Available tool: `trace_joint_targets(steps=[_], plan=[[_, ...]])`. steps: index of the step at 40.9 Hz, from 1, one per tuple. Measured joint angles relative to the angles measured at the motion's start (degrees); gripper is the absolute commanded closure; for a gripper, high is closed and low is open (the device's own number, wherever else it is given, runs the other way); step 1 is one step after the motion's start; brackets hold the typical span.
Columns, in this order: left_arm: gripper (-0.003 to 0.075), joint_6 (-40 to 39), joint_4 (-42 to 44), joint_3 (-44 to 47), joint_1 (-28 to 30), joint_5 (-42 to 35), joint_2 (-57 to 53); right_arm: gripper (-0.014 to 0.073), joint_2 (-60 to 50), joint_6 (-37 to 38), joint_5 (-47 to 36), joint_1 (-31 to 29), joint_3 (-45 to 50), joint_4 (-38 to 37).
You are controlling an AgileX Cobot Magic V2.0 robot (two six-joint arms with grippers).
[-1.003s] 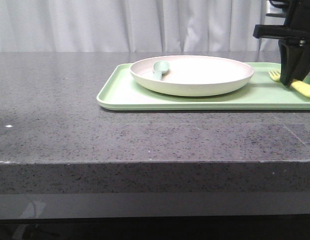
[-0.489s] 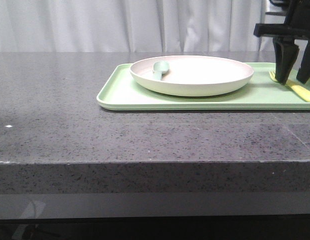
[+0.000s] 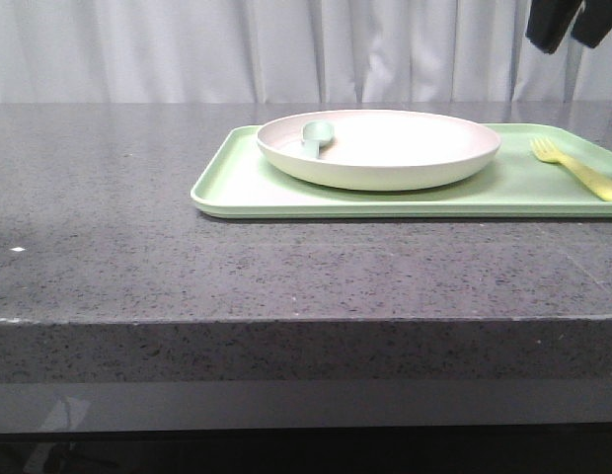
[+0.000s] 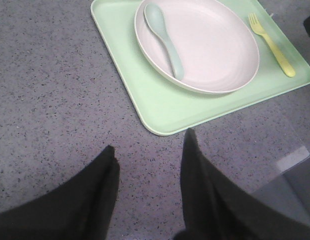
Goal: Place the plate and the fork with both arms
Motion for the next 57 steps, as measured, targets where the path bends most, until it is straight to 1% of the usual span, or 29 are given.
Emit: trace_joint_targets(steps=[9,19,25,33,43,49,57], plan=[[0.0427,0.00,0.00,0.00,0.00,0.00,0.00,0.0251,-13.17,-0.12,0.03,1.43,11.02,-1.60],[0.0427,0.00,0.00,0.00,0.00,0.00,0.00,0.0251,-28.91,-0.12,-3.82,1.43,23.01,-4.16],[0.0427,0.00,0.00,0.00,0.00,0.00,0.00,0.0251,-38.58,-0.02,-5.84,1.43,30.36,-4.22],[0.0427,0.00,0.00,0.00,0.00,0.00,0.00,0.0251,-51.69,0.08,-5.96,1.43,37.92,-4.96],[0.0427,0.00,0.00,0.00,0.00,0.00,0.00,0.0251,-65.00,0.08,-5.20,1.43,42.38,-4.96],[0.0427,0.00,0.00,0.00,0.00,0.00,0.00,0.0251,-67.90,0.41,-5.08,1.43,42.48,-4.96],[0.0430,0.00,0.00,0.00,0.00,-0.23,0.00,0.0253,-68.00,0.51,-5.08,1.43,42.48,-4.96]])
